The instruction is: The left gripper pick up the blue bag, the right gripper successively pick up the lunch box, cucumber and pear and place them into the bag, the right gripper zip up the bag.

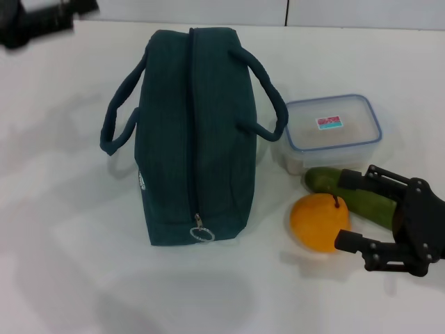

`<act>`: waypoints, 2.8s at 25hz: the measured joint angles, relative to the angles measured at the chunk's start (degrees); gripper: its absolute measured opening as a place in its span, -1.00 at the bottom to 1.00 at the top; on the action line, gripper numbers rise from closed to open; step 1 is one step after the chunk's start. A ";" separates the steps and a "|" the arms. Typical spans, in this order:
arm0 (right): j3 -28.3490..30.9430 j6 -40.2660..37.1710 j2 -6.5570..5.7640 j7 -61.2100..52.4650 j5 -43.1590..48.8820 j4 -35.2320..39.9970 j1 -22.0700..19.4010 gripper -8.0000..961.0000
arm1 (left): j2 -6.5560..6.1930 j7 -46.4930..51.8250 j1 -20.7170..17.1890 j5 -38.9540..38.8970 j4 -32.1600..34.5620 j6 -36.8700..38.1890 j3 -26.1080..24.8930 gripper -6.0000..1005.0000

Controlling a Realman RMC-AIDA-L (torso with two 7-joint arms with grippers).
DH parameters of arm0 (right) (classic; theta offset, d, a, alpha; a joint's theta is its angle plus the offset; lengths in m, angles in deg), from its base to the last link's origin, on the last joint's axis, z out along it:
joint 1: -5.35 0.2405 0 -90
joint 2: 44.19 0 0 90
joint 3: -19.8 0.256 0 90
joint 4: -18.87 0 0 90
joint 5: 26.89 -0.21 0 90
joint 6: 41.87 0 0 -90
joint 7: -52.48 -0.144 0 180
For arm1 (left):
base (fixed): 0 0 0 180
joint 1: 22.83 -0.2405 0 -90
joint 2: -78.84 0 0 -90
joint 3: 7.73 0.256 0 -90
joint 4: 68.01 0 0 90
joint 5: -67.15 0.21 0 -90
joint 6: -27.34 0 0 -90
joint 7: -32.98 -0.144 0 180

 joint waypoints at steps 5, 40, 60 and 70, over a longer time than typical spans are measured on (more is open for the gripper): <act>0.19 -0.19 0.01 0.02 -0.50 -0.01 -0.42 0.81 | -1.99 12.39 5.80 9.96 -1.57 -15.50 -0.18 0.74; 0.30 0.11 -0.51 -0.35 -4.29 0.58 -2.14 0.81 | 5.57 63.23 5.96 41.03 30.55 -7.24 20.04 0.74; 0.72 0.65 -0.52 -1.08 -5.25 0.70 -1.99 0.81 | 5.16 61.46 6.76 40.53 23.48 -8.73 19.85 -0.09; 5.52 3.27 -0.60 -4.87 -5.35 0.13 -2.20 0.81 | 5.54 61.23 6.87 37.97 23.56 -8.30 20.25 -0.82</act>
